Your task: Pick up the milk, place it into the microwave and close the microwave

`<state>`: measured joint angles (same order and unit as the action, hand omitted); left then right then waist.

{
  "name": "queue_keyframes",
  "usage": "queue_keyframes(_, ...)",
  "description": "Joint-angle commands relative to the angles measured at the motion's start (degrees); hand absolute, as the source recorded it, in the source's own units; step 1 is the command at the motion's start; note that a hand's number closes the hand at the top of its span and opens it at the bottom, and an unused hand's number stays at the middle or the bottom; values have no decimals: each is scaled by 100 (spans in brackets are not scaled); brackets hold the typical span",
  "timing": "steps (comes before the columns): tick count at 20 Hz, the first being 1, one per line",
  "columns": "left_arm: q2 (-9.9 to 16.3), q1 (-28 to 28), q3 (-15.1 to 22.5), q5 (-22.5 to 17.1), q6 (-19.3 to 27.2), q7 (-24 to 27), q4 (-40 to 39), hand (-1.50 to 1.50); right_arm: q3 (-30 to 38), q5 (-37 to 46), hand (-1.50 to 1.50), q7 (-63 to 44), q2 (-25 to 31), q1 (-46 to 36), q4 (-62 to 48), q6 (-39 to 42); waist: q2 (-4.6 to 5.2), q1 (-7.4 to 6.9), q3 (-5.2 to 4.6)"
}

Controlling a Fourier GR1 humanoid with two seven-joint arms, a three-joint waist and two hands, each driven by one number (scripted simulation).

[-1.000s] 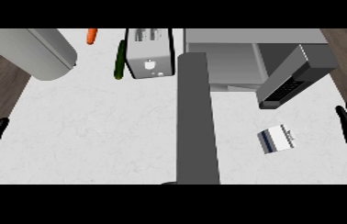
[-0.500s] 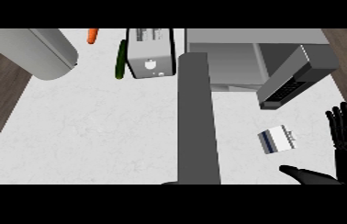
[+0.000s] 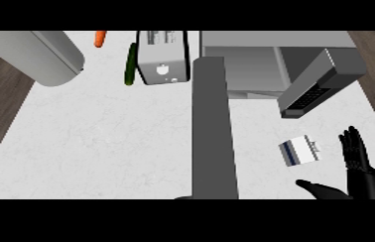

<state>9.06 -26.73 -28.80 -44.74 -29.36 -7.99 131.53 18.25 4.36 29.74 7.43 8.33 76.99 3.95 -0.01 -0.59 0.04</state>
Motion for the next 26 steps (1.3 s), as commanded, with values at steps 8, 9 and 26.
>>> queue_keyframes(8, -198, -115, -369, -386, -403, -129, 64, -150, 227, 502, -150, 1783, 405, -880, -3001, -393, 0, -8, 0)
queue_keyframes(9, -444, -205, -187, -145, -420, -213, 201, -150, 354, 390, -150, 1976, 637, -1107, -3382, -205, 2, -6, 1)
queue_keyframes(26, -389, -51, -505, -446, -498, -514, 201, -150, 631, 405, 150, 3659, 732, -2606, -6415, 53, 43, -83, 23)
